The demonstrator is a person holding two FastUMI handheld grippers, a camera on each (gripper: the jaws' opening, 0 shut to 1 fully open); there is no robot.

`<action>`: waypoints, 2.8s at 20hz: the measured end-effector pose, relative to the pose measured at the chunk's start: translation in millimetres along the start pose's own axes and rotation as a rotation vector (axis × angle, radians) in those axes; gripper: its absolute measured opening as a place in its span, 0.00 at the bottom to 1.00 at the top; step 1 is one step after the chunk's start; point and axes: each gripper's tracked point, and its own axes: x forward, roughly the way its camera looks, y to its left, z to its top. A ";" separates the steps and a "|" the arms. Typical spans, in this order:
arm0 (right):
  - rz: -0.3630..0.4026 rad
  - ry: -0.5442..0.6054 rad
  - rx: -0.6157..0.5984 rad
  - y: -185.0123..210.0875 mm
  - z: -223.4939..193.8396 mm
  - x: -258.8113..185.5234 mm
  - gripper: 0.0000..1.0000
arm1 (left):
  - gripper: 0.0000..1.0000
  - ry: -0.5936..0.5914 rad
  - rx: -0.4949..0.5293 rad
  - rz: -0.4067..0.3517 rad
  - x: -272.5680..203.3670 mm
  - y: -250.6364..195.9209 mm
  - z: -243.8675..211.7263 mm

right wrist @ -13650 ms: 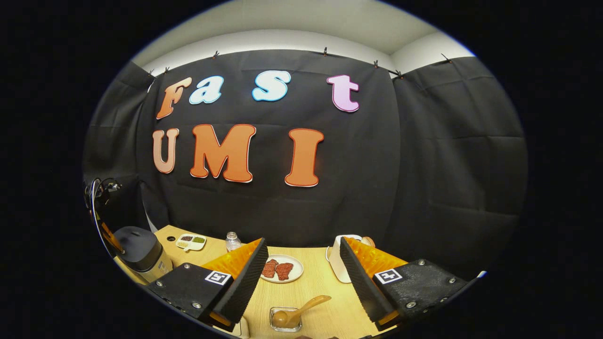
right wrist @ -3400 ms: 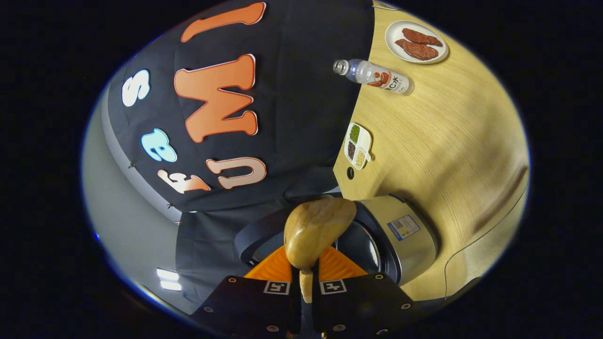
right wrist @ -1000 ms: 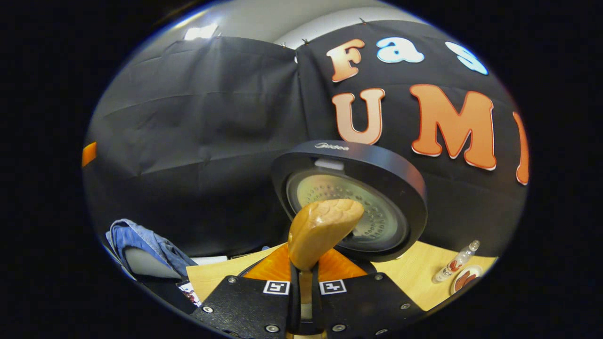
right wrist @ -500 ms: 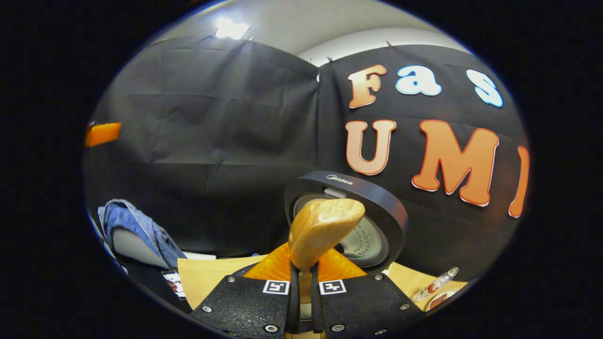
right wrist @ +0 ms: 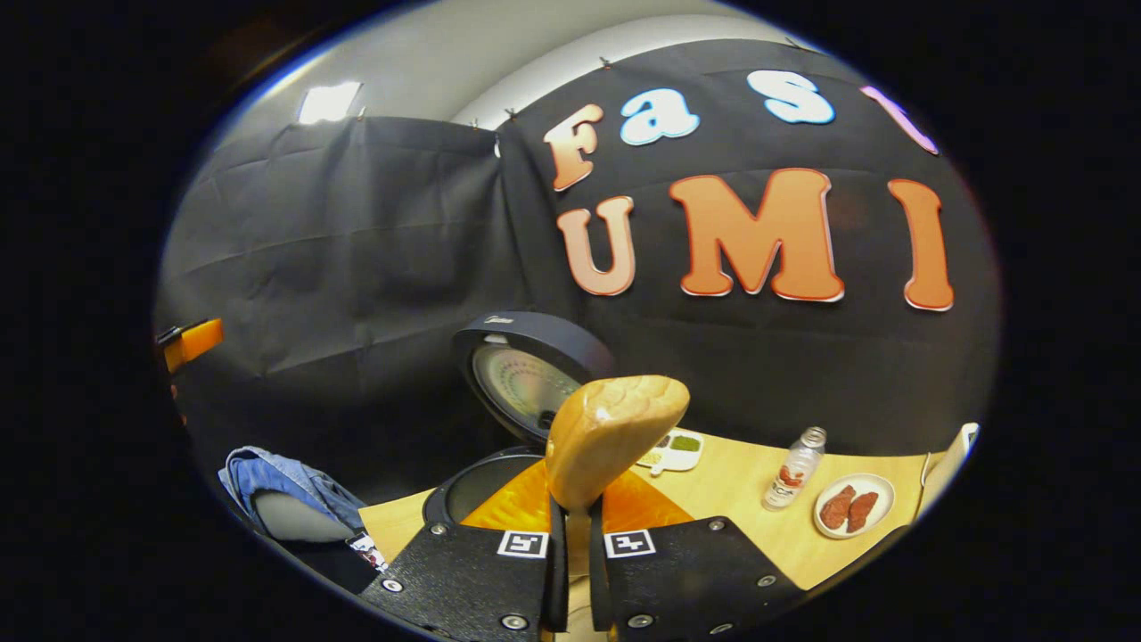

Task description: Close the left gripper, press the button to open the rice cooker; take a wooden spoon from the chopstick holder with the right hand, scoop a spoonful of rice and pour it into the rice cooker, then put the wooden spoon back into the chopstick holder.

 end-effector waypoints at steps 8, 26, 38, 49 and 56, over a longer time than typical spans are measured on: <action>-0.232 0.070 0.094 -107.2 -30.1 -67.1 0.09 | 0.99 -0.008 0.019 -0.082 10.7 -44.0 9.8; -0.615 0.169 0.344 -276.1 -123.4 -199.6 0.09 | 0.99 0.014 -0.001 -0.270 17.8 -192.5 23.6; -0.595 0.298 0.472 -287.0 -194.5 -186.9 0.10 | 0.91 0.070 0.001 -0.263 13.5 -242.9 39.1; -0.829 0.239 0.513 -314.8 -150.6 -238.7 0.55 | 0.99 0.190 -0.007 -0.399 133.6 -268.0 44.0; -0.901 0.155 0.431 -307.3 -86.0 -265.7 0.79 | 1.00 0.270 0.027 -0.485 212.7 -304.9 35.9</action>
